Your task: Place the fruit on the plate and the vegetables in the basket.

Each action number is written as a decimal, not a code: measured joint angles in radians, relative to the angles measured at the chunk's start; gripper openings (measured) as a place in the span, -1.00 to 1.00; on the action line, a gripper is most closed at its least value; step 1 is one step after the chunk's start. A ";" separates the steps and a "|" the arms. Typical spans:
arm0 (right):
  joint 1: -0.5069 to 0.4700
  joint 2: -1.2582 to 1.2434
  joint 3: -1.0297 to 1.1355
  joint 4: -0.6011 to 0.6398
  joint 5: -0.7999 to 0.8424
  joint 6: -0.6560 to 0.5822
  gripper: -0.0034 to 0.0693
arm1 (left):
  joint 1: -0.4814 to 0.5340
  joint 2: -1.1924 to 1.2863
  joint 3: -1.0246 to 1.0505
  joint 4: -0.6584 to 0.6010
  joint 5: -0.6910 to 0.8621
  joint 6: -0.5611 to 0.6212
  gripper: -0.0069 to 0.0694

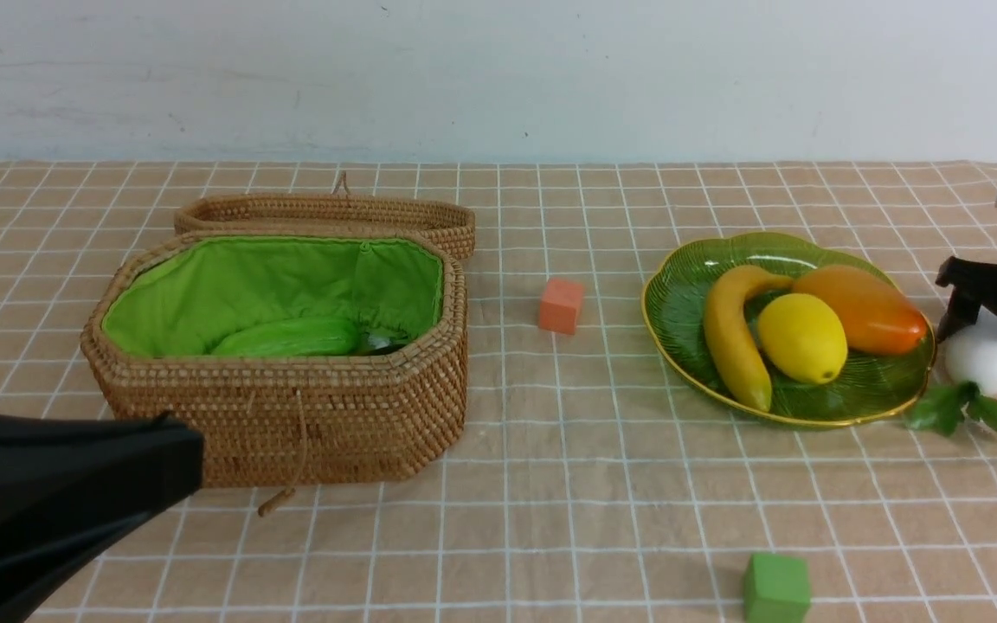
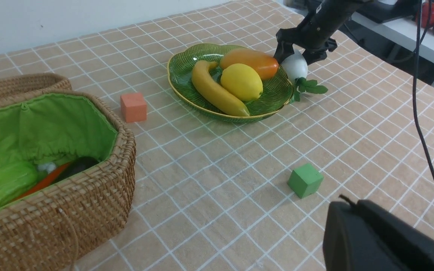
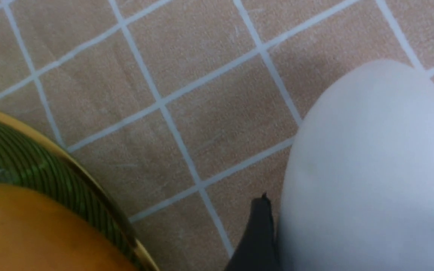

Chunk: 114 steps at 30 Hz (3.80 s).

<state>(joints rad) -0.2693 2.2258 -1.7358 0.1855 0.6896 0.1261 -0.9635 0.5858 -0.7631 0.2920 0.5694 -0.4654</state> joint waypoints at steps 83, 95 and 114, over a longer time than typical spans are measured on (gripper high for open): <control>0.868 -1.377 0.730 -0.165 0.501 0.201 -0.90 | 0.000 -0.420 0.456 0.479 -0.252 -0.498 -0.79; 0.868 -1.427 0.802 -0.165 0.546 0.216 -0.88 | 0.000 -0.420 0.456 0.479 -0.230 -0.500 -0.77; 0.312 -2.030 1.618 -0.233 -0.315 0.002 -0.86 | 0.000 -0.420 0.457 0.481 -0.229 -0.500 -0.72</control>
<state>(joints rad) 0.0424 0.1953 -0.1178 -0.0471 0.3741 0.1284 -0.9635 0.1655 -0.3057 0.7731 0.3404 -0.9651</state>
